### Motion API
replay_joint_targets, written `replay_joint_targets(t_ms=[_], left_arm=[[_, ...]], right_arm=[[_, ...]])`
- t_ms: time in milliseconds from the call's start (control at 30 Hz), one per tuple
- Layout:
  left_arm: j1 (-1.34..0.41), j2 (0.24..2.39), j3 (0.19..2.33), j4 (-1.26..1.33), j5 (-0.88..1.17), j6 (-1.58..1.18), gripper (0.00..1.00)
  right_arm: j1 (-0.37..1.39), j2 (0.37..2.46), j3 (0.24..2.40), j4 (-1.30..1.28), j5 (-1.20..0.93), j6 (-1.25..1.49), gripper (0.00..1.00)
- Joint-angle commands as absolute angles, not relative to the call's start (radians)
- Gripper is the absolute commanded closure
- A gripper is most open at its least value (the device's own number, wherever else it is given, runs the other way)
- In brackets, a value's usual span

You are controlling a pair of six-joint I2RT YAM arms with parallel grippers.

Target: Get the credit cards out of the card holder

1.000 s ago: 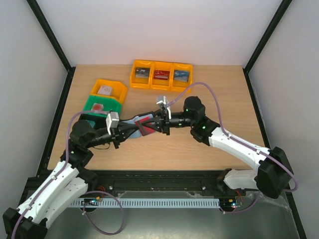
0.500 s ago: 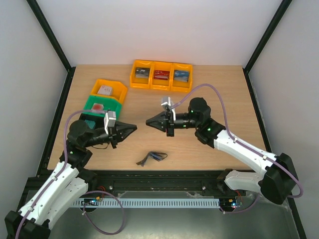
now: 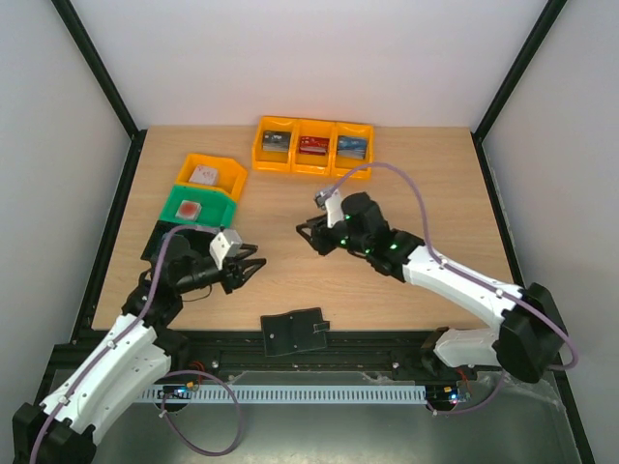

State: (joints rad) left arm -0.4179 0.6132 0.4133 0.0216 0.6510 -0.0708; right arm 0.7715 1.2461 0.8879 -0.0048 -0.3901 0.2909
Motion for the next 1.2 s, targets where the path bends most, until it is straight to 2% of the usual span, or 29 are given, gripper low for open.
replay_joint_targets(t_ms=[0,67,133,267,433,600,667,833,967,1167], left_arm=[[-0.431,0.595,0.397,-0.146,0.675,0.422,0.55],[-0.464,0.588,0.397,-0.28,0.686,0.732,0.53],[-0.53,0.586,0.383,-0.383,0.609,1.006,0.5],[-0.674,0.604,0.313,-0.406,0.425,1.385,0.38],[-0.878,0.727,0.247,-0.249,0.242,1.584,0.21],[-0.919,0.845,0.264,-0.285,0.224,1.754,0.02],[-0.943,0.868,0.268,-0.274,0.225,1.745,0.0],[-1.009,0.949,0.256,-0.042,0.232,1.585,0.02],[-1.035,0.984,0.239,0.014,0.238,1.559,0.05],[-1.061,1.012,0.247,0.066,0.302,1.498,0.21]], right_arm=[[0.847,1.35,0.904,-0.243,-0.172,0.396,0.6],[0.852,1.387,0.906,-0.307,-0.153,0.467,0.56],[0.853,1.401,0.882,-0.327,-0.18,0.52,0.53],[0.853,1.416,0.801,-0.331,-0.325,0.552,0.44],[0.854,1.445,0.673,-0.341,-0.443,0.546,0.33],[0.887,1.487,0.587,-0.236,-0.596,0.547,0.36],[0.898,1.499,0.575,-0.223,-0.613,0.543,0.37],[0.898,1.52,0.559,-0.178,-0.642,0.538,0.38],[0.898,1.508,0.558,-0.137,-0.638,0.547,0.38],[0.898,1.552,0.569,-0.088,-0.667,0.558,0.41]])
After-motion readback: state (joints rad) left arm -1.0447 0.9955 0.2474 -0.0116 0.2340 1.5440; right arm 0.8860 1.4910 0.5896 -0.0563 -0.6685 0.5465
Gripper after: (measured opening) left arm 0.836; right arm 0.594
